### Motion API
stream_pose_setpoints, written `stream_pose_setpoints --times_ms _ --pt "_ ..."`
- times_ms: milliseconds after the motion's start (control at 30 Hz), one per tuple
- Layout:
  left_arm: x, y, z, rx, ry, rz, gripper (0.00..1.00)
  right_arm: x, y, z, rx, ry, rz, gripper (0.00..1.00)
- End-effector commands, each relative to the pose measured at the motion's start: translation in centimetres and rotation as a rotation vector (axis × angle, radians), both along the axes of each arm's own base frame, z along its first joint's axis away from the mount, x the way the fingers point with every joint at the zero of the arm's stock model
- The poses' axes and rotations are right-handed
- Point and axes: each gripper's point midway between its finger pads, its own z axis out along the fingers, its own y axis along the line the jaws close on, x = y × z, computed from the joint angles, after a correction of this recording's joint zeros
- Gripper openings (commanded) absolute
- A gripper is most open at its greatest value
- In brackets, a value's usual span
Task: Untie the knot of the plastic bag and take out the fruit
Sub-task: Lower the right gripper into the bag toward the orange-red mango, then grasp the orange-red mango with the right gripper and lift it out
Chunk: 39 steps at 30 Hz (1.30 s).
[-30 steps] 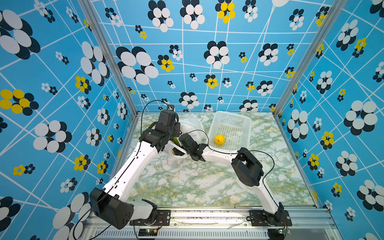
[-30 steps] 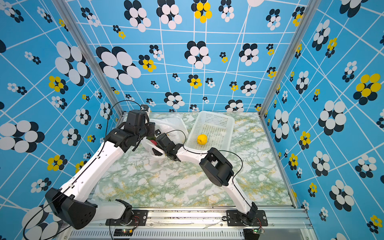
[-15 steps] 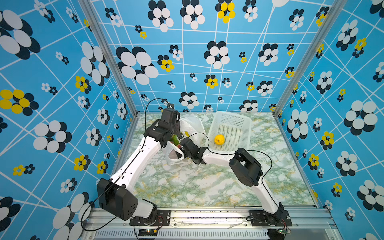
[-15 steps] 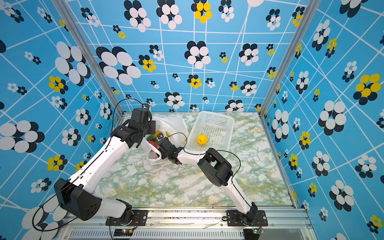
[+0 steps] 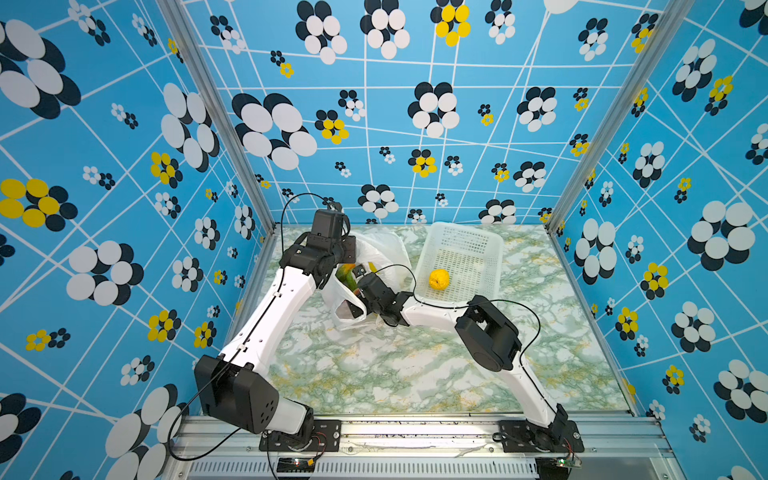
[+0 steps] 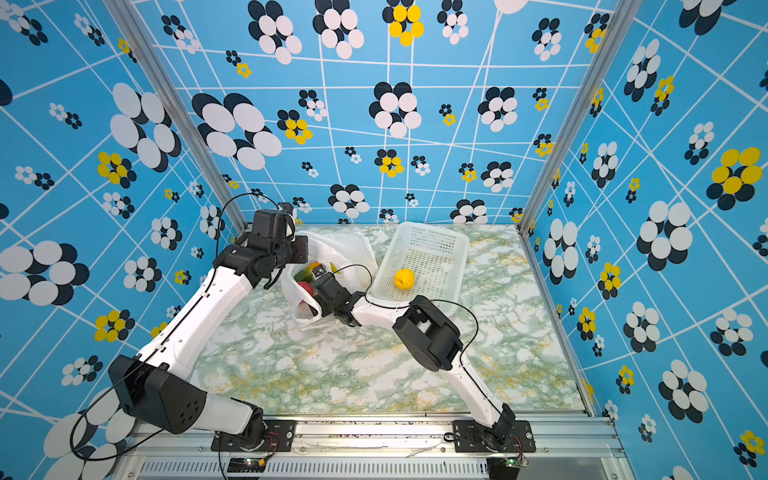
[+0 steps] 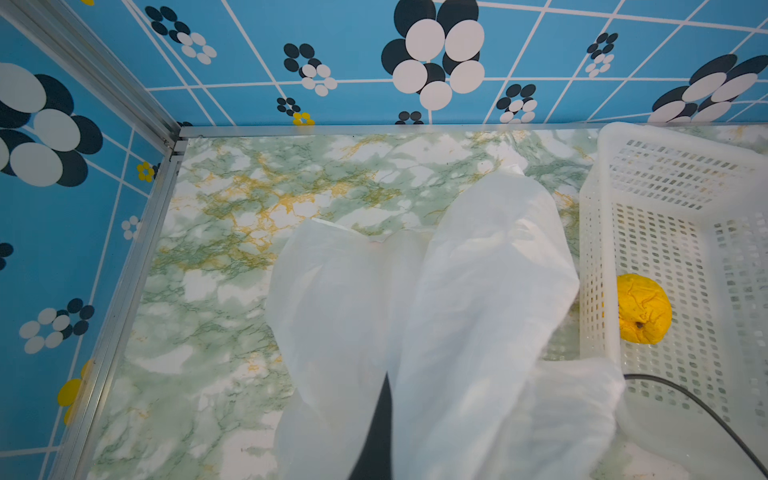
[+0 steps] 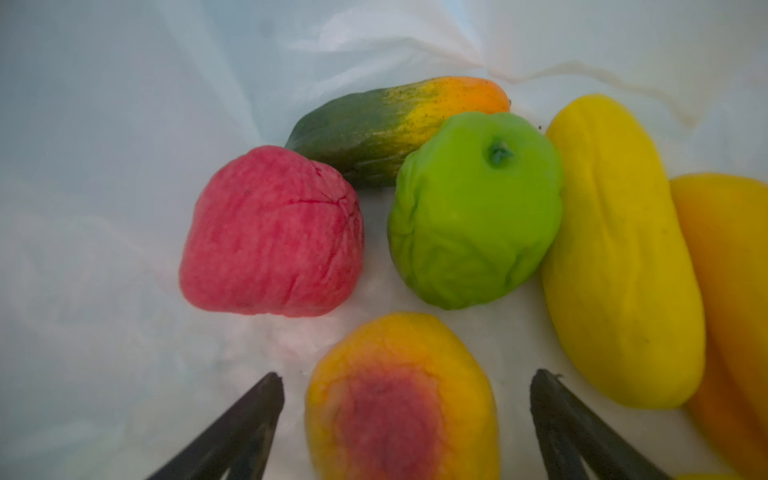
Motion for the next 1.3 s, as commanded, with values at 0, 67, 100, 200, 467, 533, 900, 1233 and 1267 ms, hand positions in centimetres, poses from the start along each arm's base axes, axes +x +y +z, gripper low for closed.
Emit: stream_pose_setpoints --times_ms 0,67,100,200,467,533,900,1233,1267 --pt "-0.5 -0.2 1.3 -0.027 -0.015 -0.012 0.00 -0.6 -0.3 -2.1 -0.028 0.074 0.012 0.88" --pt "-0.6 0.0 1.6 -0.028 -0.023 -0.008 0.00 -0.5 -0.2 -2.2 -0.030 0.074 0.013 0.87" --pt "-0.6 -0.1 1.7 -0.031 -0.025 -0.010 0.00 -0.5 -0.3 -2.4 -0.034 0.075 0.012 0.86" --pt "-0.7 -0.1 2.0 -0.035 -0.030 -0.014 0.00 -0.3 -0.3 -3.0 -0.049 0.083 0.008 0.86" --pt "-1.2 0.1 2.8 -0.040 -0.055 -0.014 0.00 -0.1 -0.6 -3.8 -0.077 0.072 0.005 0.96" --pt "-1.3 0.1 3.0 -0.040 -0.059 -0.016 0.00 0.1 -0.9 -4.1 -0.091 0.066 0.003 0.96" --pt "-1.7 0.3 3.7 -0.045 -0.080 -0.013 0.00 0.4 -1.3 -5.1 -0.087 0.086 0.008 0.74" --pt "-1.7 0.4 3.6 -0.043 -0.079 -0.011 0.00 -2.9 -1.7 0.5 0.047 0.058 0.120 0.52" --pt "-1.7 0.4 3.5 -0.040 -0.078 -0.009 0.00 -3.4 -1.8 0.9 0.062 0.057 0.137 0.51"
